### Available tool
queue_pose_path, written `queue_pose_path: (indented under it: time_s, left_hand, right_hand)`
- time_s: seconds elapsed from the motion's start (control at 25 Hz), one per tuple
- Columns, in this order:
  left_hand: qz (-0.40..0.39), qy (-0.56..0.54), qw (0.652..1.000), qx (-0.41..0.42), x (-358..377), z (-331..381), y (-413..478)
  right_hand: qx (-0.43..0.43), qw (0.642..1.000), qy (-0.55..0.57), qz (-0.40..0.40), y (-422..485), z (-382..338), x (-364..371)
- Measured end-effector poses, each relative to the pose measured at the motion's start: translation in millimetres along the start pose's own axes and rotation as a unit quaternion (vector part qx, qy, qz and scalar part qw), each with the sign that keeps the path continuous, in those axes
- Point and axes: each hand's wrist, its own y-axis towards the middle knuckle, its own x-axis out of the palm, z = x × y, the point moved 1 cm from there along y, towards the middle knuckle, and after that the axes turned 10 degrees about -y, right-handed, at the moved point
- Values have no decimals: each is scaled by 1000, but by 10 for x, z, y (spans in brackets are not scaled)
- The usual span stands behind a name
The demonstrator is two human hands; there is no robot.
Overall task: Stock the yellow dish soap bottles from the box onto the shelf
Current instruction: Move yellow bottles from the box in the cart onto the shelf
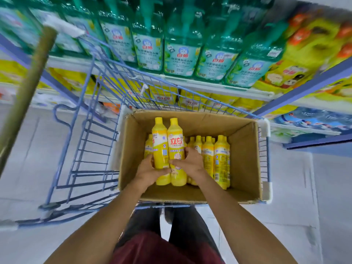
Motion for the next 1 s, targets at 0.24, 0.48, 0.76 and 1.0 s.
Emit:
queue_pose_path:
  time_s: [0.24,0.48,0.76,1.0]
  left_hand:
    - [5,48,991,122,-247,712,-619]
    - [5,37,967,253,-327,1297,-1016]
    - [31,31,922,384,-144,2165,-1437]
    - [63,20,885,461,285,3064,-1631]
  right_hand:
    - [-56,994,40,82,-687,-524,-548]
    - [-126,976,74,159,-1168,-941,-1116]
    - [-221,935,161,226,-1476,-1359,-1872]
    - [-277,902,202,263,-1476,-1572,-2752]
